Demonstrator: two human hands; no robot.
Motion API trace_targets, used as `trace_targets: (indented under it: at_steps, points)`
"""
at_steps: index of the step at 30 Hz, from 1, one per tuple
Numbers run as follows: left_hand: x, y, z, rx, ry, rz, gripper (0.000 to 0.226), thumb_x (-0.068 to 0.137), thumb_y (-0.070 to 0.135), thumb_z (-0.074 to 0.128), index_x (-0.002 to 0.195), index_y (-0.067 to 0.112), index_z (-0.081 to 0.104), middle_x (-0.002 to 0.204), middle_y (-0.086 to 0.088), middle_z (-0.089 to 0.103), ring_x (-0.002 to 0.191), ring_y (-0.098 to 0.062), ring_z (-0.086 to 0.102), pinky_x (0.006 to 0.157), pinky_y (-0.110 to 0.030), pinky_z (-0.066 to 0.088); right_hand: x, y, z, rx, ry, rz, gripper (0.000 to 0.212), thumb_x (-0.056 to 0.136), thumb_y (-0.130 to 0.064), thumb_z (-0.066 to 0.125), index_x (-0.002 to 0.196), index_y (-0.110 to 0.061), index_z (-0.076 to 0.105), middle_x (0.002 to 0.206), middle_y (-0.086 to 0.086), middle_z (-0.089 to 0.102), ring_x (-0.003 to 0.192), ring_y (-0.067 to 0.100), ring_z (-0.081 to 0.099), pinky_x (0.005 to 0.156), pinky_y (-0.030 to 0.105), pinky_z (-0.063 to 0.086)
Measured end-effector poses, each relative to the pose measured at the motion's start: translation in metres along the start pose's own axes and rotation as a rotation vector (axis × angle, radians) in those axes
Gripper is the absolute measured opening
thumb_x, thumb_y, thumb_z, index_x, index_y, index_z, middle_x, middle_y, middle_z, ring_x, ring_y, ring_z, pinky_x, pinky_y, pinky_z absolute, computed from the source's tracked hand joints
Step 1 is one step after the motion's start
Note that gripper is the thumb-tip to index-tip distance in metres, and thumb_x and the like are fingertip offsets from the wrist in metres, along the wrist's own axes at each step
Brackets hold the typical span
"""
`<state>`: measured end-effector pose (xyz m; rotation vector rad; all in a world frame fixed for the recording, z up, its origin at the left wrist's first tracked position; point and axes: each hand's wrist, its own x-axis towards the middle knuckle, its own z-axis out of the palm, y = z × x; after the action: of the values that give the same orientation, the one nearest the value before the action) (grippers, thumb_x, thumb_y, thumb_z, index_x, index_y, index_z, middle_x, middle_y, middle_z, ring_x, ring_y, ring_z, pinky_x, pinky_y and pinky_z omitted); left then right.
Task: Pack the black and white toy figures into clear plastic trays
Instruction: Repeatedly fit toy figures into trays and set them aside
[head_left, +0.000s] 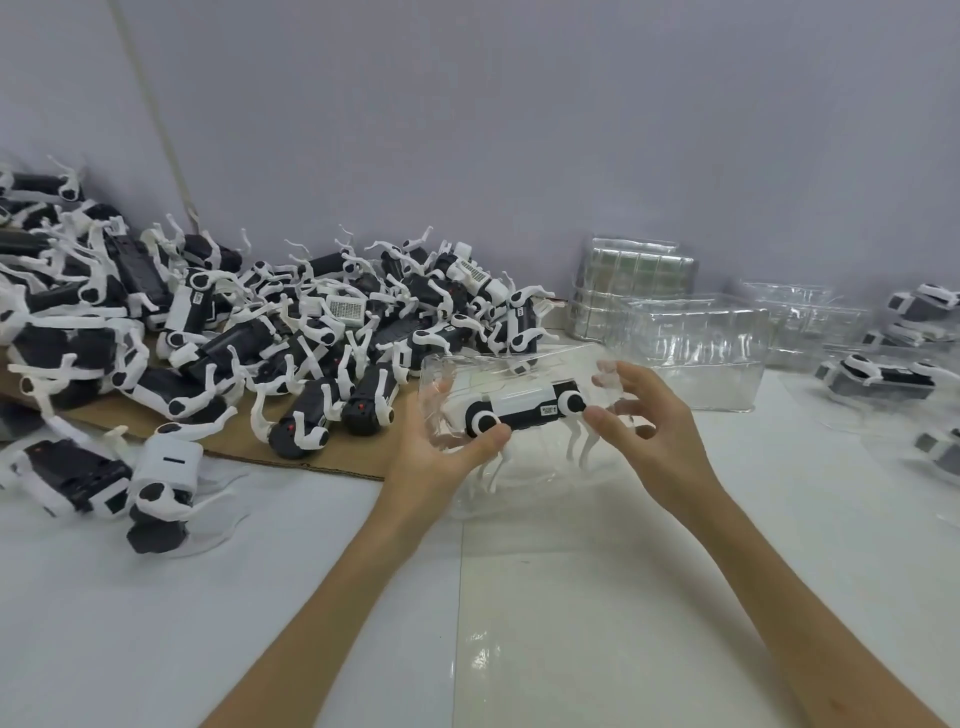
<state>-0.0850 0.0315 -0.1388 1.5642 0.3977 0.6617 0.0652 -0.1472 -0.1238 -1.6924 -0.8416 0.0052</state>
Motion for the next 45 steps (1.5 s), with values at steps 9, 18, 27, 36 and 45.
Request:
trace_targets:
  at_steps: [9,18,27,36,45]
  points:
    - [-0.005,-0.001,0.008,0.022,0.26,0.082,0.065,0.071,0.026,0.089,0.122,0.023,0.048,0.116,-0.006,0.064,0.099,-0.023,0.067,0.095,-0.048,0.053,-0.015,-0.007,0.026,-0.354,0.273,-0.289,0.035,0.077,-0.016,0.084,0.107,-0.018,0.066,0.098,-0.008,0.067,0.093,0.007,0.058,0.088,0.03,0.046]
    - [-0.025,-0.005,0.032,0.062,0.218,0.243,0.073,0.064,0.038,0.086,0.125,0.028,0.045,0.128,-0.003,0.059,0.111,-0.018,0.065,0.087,-0.03,0.057,-0.033,-0.01,0.051,-0.616,0.212,-0.222,0.03,0.072,-0.059,0.075,0.093,-0.036,0.072,0.073,-0.021,0.067,0.077,0.008,0.05,0.084,0.029,0.027]
    - [-0.033,-0.004,0.043,0.143,0.229,0.327,0.077,0.061,0.048,0.084,0.125,0.029,0.044,0.117,0.025,0.056,0.107,-0.006,0.062,0.091,-0.033,0.053,-0.029,-0.006,0.05,-0.603,0.292,-0.131,0.024,0.065,-0.052,0.069,0.077,-0.032,0.075,0.066,-0.019,0.062,0.076,0.011,0.043,0.078,0.026,0.021]
    - [-0.021,-0.003,0.035,0.107,0.317,0.218,0.103,0.048,0.054,0.089,0.13,0.034,0.03,0.119,0.011,0.049,0.09,0.002,0.055,0.072,-0.009,0.043,-0.027,-0.013,0.046,-0.637,0.315,-0.136,0.022,0.068,-0.052,0.08,0.08,-0.033,0.075,0.065,-0.018,0.064,0.076,0.009,0.044,0.079,0.029,0.024]
    - [-0.003,0.001,0.008,-0.025,0.255,-0.02,0.066,0.082,0.05,0.07,0.138,0.034,0.038,0.14,0.012,0.044,0.119,0.001,0.049,0.103,-0.032,0.044,-0.023,-0.016,0.031,-0.513,0.154,-0.336,0.012,0.084,-0.035,0.067,0.086,-0.029,0.078,0.058,-0.019,0.059,0.066,0.006,0.047,0.094,0.026,0.031]
